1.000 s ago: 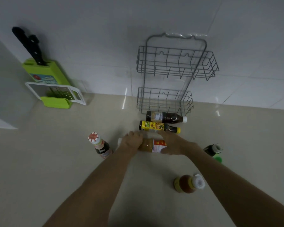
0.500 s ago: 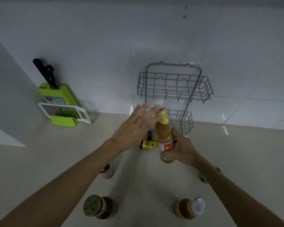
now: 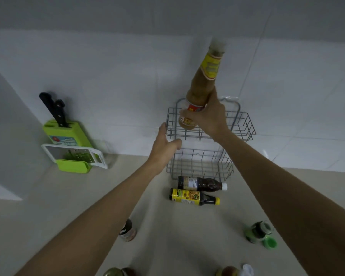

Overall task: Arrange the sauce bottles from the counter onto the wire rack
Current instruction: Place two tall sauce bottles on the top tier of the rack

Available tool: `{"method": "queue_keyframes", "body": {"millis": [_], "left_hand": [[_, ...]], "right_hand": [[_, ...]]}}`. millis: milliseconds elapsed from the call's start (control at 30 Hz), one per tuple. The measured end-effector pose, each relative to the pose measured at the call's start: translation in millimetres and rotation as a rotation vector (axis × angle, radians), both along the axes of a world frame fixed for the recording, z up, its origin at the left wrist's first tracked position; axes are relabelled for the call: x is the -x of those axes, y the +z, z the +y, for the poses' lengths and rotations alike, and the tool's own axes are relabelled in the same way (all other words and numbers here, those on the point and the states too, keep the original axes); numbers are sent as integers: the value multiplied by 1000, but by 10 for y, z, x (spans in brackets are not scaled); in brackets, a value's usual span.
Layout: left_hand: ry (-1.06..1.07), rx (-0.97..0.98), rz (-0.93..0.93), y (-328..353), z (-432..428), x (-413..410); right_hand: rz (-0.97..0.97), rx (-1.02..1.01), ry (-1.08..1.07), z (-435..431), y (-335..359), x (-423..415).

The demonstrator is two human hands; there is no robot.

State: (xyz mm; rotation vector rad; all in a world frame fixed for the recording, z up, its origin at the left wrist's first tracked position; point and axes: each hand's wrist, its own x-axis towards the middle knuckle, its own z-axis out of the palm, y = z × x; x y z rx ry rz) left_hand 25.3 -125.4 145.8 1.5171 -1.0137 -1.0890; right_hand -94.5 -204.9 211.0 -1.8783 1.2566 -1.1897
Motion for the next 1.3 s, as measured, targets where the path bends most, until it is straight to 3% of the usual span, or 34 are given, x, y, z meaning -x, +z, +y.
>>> {"method": "queue_keyframes", "body": {"millis": [133, 500, 700, 867, 1000, 1067, 1200, 1300], "left_hand": [[-54, -11, -14, -46, -11, -83], [-120, -12, -95, -71, -31, -111], [-122, -1, -116, -102, -42, -100], [-105, 5, -138, -141, -80, -82], [-90, 19, -206, -177, -86, -119], [-63, 39, -237, -188, -66, -126], [108, -17, -309, -286, 27, 44], [112, -111, -374, -575, 113, 226]], "right_hand": [[-7, 12, -25, -116, -117, -214], [199, 57, 99, -100, -357, -370], [217, -80, 202, -115, -306, -319], [292, -50, 130, -83, -242, -359], [311, -169, 232, -32, -237, -248], [234, -84, 196, 96, -304, -105], [73, 339, -39, 435, -675, 395], [329, 270, 65, 553, -1147, 791]]}}
